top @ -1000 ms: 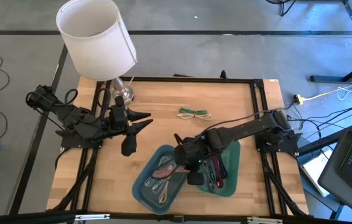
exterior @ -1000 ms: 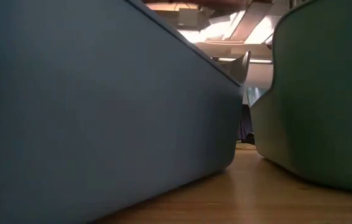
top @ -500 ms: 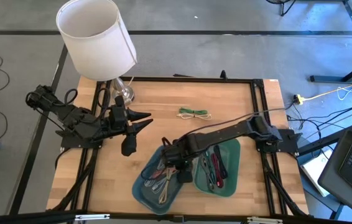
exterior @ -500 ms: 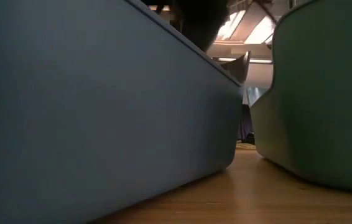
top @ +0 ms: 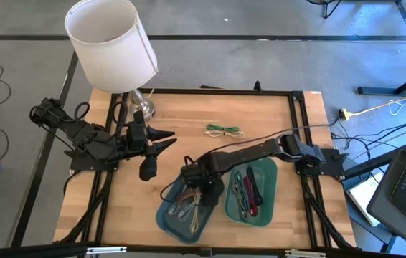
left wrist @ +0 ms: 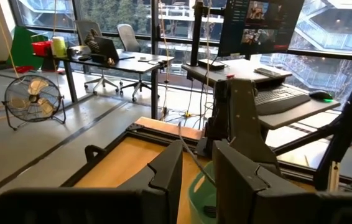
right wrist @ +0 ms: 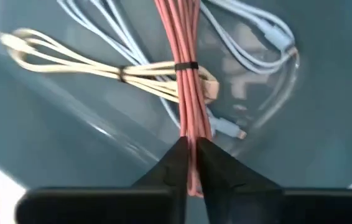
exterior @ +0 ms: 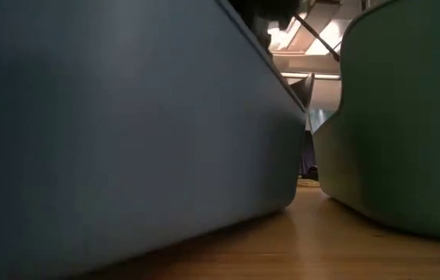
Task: Pick and place USB-C Cables
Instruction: Put the pink charger cable into the blue container, then put the green charger cable into the blue container
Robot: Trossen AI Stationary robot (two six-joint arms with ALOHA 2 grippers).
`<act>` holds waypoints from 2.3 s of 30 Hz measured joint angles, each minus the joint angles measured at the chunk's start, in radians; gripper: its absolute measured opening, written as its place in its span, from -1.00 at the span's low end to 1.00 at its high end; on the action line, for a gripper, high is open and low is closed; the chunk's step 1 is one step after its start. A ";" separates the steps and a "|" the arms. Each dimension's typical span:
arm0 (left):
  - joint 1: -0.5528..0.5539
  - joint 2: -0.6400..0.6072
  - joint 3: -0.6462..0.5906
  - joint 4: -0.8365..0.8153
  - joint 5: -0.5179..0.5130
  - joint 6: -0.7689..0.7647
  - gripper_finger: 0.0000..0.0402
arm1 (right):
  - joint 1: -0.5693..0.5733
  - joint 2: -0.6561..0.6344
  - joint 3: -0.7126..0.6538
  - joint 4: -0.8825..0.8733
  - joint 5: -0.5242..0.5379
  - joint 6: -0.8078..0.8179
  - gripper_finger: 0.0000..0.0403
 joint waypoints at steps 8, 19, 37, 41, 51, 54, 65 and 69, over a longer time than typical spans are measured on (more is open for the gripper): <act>0.000 0.000 0.000 0.000 0.000 0.008 -0.59 | 0.006 -0.001 0.193 -0.078 -0.003 0.010 -0.24; -0.002 0.000 0.000 -0.002 0.028 0.010 -0.60 | 0.030 -0.149 0.325 -0.312 0.091 0.110 -0.05; -0.003 0.000 0.000 -0.002 0.072 0.007 -0.59 | 0.088 -0.314 0.324 -0.498 0.582 0.273 -0.05; -0.003 0.000 0.000 -0.002 0.092 0.007 -0.60 | 0.080 -0.314 0.320 -0.496 0.612 0.243 -0.12; -0.013 0.000 0.000 -0.015 0.115 0.008 -0.60 | 0.026 -0.318 0.175 -0.316 0.103 0.235 -0.25; -0.022 0.000 0.000 -0.034 0.116 0.007 -0.60 | 0.054 -0.323 0.159 -0.447 0.100 0.223 -0.25; -0.018 -0.001 0.000 -0.059 0.108 0.043 -0.63 | 0.250 -0.766 -0.171 -0.179 0.396 0.632 -0.25; 0.003 0.000 0.000 -0.058 0.102 0.069 -0.63 | 0.298 -0.921 -0.366 0.035 0.503 0.671 -0.25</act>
